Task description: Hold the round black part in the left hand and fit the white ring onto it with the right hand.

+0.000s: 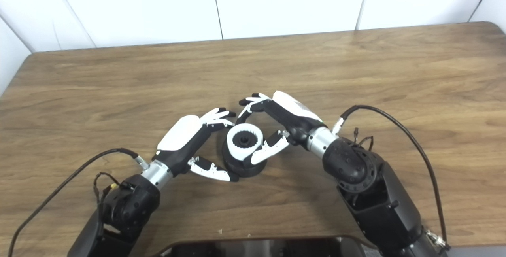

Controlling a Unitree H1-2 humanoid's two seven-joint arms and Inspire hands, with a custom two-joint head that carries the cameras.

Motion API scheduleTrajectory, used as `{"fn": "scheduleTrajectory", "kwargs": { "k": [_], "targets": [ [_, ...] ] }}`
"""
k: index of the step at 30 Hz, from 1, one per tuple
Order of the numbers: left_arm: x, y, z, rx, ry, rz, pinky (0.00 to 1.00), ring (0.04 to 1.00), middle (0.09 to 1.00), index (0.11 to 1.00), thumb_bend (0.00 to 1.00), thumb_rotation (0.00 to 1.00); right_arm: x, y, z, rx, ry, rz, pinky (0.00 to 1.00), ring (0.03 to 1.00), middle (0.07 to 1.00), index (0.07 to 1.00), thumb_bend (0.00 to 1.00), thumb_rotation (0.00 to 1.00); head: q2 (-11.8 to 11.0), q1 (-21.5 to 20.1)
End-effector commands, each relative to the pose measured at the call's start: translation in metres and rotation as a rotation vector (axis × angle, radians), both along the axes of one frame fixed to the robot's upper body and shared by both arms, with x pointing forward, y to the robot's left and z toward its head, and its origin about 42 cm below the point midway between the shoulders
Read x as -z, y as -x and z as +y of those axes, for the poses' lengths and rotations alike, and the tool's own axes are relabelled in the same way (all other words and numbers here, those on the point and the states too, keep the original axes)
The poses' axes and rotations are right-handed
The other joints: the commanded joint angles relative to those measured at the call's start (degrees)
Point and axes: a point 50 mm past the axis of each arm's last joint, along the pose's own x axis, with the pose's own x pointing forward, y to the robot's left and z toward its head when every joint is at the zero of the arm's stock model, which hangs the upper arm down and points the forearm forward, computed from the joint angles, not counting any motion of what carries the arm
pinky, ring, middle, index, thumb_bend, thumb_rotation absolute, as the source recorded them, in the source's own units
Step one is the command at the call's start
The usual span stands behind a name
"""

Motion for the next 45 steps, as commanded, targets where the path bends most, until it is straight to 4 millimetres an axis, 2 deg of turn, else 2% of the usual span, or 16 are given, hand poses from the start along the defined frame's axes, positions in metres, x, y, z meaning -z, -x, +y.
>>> {"fn": "scheduleTrajectory", "kwargs": {
  "k": [1, 4, 5, 6, 8, 11, 17, 22, 26, 34, 45],
  "targets": [
    [0.009, 0.004, 0.000, 0.014, -0.017, 0.047, 0.83, 0.965, 0.910, 0.664, 0.83, 0.31, -0.014, -0.005, -0.003, -0.002, 0.006, -0.089, 0.92, 0.985, 0.899, 0.492, 0.52, 0.15, 0.06, 0.10],
    [0.009, 0.004, 0.000, 0.016, -0.017, 0.047, 0.83, 0.961, 0.908, 0.657, 0.83, 0.30, -0.013, -0.004, -0.003, 0.002, 0.024, -0.090, 0.90, 0.976, 0.897, 0.494, 0.52, 0.16, 0.05, 0.04],
    [0.009, 0.004, 0.000, 0.016, -0.018, 0.048, 0.83, 0.959, 0.906, 0.657, 0.83, 0.31, -0.013, -0.004, -0.002, 0.005, 0.026, -0.089, 0.90, 0.971, 0.897, 0.582, 0.74, 0.24, 0.05, 0.04],
    [0.009, 0.003, 0.000, 0.016, -0.019, 0.048, 0.83, 0.958, 0.906, 0.659, 0.83, 0.31, -0.013, -0.003, -0.002, 0.006, 0.027, -0.089, 0.89, 0.969, 0.898, 0.619, 0.82, 0.28, 0.06, 0.11],
    [0.009, 0.003, 0.000, 0.017, -0.021, 0.048, 0.83, 0.958, 0.904, 0.663, 0.83, 0.31, -0.013, -0.003, -0.002, 0.006, 0.025, -0.095, 0.89, 0.961, 0.897, 0.660, 0.88, 0.31, 0.02, 0.13],
    [0.009, 0.003, 0.000, 0.020, -0.024, 0.049, 0.83, 0.959, 0.902, 0.666, 0.83, 0.33, -0.013, -0.004, -0.002, 0.007, 0.018, -0.094, 0.88, 0.951, 0.893, 0.699, 0.92, 0.35, -0.03, 0.12],
    [0.008, 0.001, 0.000, 0.019, -0.014, 0.065, 0.83, 0.958, 0.898, 0.691, 0.89, 0.36, -0.014, -0.006, -0.003, 0.015, 0.011, -0.084, 0.86, 0.946, 0.893, 0.716, 0.96, 0.37, 0.00, 0.24],
    [0.007, 0.000, 0.001, 0.016, 0.007, 0.090, 0.84, 0.959, 0.896, 0.715, 0.95, 0.34, -0.015, -0.007, -0.005, 0.022, 0.012, -0.081, 0.84, 0.944, 0.894, 0.718, 0.97, 0.39, 0.04, 0.31],
    [0.007, -0.001, 0.002, 0.014, 0.015, 0.106, 0.83, 0.953, 0.896, 0.751, 0.99, 0.36, -0.016, -0.007, -0.009, 0.033, -0.003, -0.069, 0.85, 0.950, 0.898, 0.712, 0.96, 0.37, 0.00, 0.41],
    [0.004, -0.004, 0.006, 0.003, 0.059, 0.164, 0.87, 0.950, 0.898, 0.835, 1.00, 0.33, -0.018, -0.011, -0.016, 0.046, -0.021, -0.071, 0.87, 0.959, 0.902, 0.691, 0.95, 0.37, -0.13, 0.55],
    [-0.009, -0.010, 0.031, -0.014, 0.092, 0.273, 0.92, 0.970, 0.923, 0.895, 1.00, 0.33, -0.023, -0.017, -0.033, 0.080, -0.030, -0.085, 0.87, 0.938, 0.902, 0.762, 0.95, 0.42, -0.37, 0.55]
  ]
}}
